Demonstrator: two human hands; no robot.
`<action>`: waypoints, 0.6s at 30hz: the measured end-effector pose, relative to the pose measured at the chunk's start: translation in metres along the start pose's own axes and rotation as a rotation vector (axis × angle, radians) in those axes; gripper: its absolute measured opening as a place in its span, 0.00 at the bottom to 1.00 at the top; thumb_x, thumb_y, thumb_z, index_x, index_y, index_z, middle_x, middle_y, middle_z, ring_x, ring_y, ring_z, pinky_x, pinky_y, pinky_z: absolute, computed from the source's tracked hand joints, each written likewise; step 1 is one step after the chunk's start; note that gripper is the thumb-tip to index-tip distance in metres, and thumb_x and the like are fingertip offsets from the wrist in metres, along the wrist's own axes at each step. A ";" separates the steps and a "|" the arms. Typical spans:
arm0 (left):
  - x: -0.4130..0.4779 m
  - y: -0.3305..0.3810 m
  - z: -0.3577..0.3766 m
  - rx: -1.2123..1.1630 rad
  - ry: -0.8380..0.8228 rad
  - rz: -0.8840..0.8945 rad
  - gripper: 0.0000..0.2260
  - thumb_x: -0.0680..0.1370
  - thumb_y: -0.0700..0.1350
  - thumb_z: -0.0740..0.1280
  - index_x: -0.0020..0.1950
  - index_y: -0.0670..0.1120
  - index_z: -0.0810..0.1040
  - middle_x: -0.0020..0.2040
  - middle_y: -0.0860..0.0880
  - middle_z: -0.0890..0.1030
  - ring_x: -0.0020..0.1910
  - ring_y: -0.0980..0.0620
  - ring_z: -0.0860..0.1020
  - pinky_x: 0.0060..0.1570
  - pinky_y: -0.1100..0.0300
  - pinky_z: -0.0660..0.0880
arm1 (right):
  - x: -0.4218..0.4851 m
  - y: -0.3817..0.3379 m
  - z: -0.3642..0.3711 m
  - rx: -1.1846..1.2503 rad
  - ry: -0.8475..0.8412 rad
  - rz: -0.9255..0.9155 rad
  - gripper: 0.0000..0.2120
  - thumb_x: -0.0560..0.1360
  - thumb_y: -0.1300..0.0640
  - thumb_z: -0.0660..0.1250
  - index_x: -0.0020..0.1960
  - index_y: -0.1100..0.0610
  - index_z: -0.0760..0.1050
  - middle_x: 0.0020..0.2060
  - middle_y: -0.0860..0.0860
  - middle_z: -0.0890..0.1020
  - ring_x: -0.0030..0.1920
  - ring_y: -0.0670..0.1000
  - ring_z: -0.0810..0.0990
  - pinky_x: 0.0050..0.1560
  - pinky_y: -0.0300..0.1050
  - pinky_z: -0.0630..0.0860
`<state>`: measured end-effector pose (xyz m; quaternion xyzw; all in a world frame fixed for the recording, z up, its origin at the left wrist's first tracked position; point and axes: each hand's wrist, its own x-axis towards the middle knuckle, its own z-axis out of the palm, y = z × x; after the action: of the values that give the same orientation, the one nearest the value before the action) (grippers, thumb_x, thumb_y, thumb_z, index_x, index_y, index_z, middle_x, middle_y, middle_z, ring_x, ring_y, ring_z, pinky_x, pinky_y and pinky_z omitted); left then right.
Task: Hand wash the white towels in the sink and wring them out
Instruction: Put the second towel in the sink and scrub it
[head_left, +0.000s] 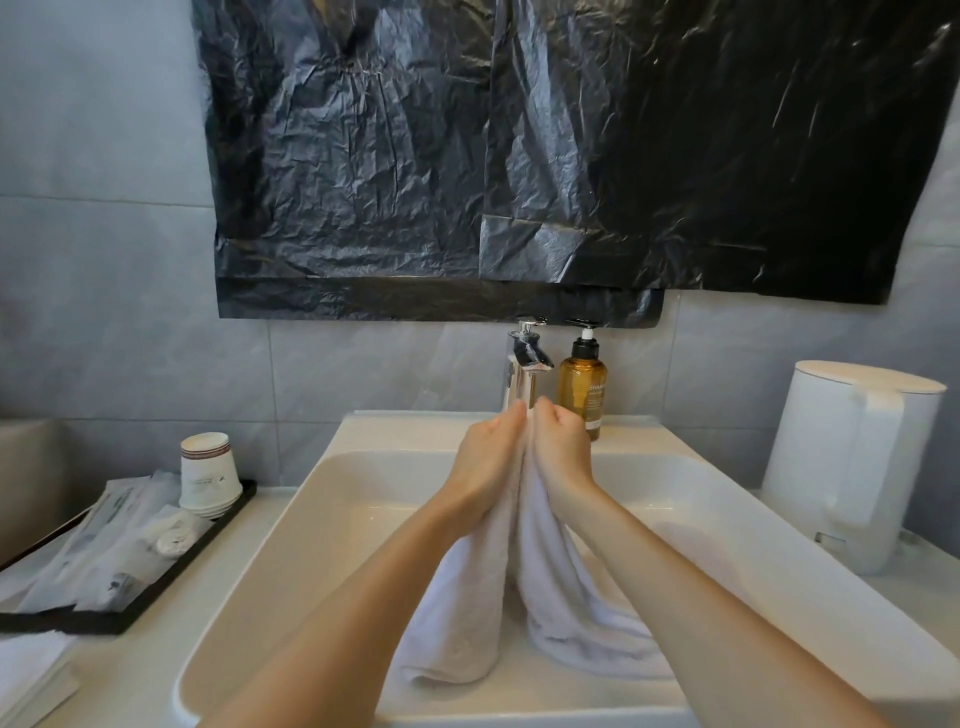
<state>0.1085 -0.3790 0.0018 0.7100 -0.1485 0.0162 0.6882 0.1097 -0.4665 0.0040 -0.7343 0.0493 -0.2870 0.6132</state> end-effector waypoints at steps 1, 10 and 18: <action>0.000 0.000 0.001 0.007 0.003 0.011 0.19 0.84 0.54 0.55 0.49 0.44 0.81 0.44 0.46 0.82 0.42 0.52 0.79 0.38 0.63 0.73 | -0.001 0.001 -0.001 -0.013 -0.004 -0.014 0.19 0.82 0.55 0.55 0.33 0.58 0.66 0.28 0.52 0.70 0.35 0.51 0.69 0.38 0.45 0.64; -0.002 0.006 0.000 -0.085 0.032 -0.063 0.19 0.83 0.54 0.56 0.47 0.43 0.81 0.43 0.44 0.82 0.42 0.50 0.80 0.42 0.58 0.74 | -0.012 -0.002 -0.001 0.035 -0.049 -0.045 0.18 0.82 0.53 0.55 0.35 0.57 0.67 0.30 0.52 0.71 0.36 0.49 0.71 0.39 0.43 0.66; 0.001 0.006 -0.003 -0.096 0.070 -0.086 0.19 0.83 0.53 0.56 0.46 0.43 0.80 0.45 0.44 0.82 0.44 0.50 0.79 0.44 0.57 0.74 | -0.010 0.004 0.002 -0.032 -0.073 -0.128 0.20 0.83 0.50 0.55 0.37 0.60 0.70 0.32 0.53 0.73 0.36 0.49 0.72 0.39 0.44 0.66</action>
<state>0.1081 -0.3764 0.0078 0.6808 -0.0943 0.0047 0.7264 0.1031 -0.4614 -0.0031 -0.7555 -0.0158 -0.2979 0.5833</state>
